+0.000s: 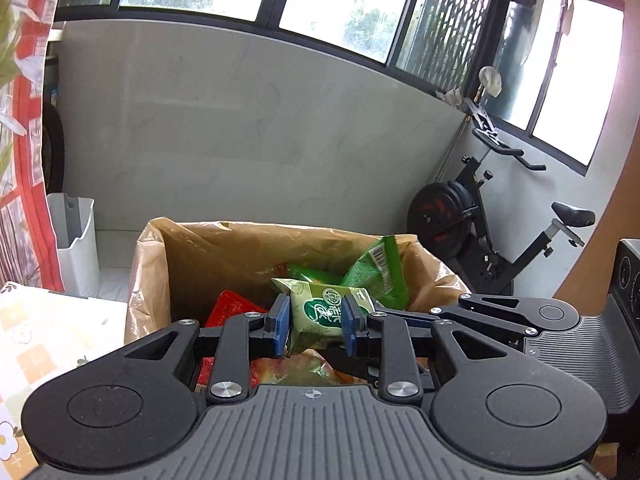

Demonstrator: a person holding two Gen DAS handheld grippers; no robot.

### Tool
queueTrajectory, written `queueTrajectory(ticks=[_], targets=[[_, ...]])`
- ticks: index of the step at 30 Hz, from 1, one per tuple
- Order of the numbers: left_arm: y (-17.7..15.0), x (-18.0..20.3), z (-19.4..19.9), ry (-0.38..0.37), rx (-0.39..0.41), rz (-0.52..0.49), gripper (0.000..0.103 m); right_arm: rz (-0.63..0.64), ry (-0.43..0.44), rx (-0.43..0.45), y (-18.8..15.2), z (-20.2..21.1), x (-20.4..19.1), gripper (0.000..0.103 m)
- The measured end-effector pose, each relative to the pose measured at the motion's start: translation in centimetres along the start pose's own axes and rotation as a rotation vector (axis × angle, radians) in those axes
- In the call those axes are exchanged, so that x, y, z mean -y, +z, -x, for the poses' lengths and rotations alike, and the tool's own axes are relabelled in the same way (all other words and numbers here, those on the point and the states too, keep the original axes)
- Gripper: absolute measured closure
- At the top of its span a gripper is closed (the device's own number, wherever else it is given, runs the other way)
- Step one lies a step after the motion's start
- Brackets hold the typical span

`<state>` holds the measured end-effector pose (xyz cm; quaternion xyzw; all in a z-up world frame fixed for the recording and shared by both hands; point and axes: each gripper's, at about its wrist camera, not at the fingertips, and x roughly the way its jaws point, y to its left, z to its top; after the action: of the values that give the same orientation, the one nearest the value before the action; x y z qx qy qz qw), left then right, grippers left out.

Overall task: Organize snacks
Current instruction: 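Lift the green packet over the box and open the left tool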

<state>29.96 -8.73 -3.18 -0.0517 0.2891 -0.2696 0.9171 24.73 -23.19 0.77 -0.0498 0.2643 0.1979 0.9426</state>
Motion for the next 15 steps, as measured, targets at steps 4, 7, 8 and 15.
queueTrajectory(ticks=[4, 7, 8, 15], targets=[[0.0, 0.4, -0.8, 0.022, -0.02, -0.022, 0.074, 0.001, -0.022, -0.045, -0.4, -1.0, 0.4, 0.066], [-0.2, 0.3, -0.4, 0.075, -0.002, -0.034, 0.048, -0.002, -0.061, -0.055, -0.8, -0.8, 0.8, 0.065], [-0.1, 0.2, -0.2, 0.091, 0.008, -0.039, 0.038, -0.009, -0.068, -0.049, -0.9, -0.6, 1.0, 0.064], [0.6, 0.5, 2.4, 0.169, 0.086, -0.115, 0.018, -0.066, -0.137, 0.021, -0.9, 1.8, 1.6, 0.024]])
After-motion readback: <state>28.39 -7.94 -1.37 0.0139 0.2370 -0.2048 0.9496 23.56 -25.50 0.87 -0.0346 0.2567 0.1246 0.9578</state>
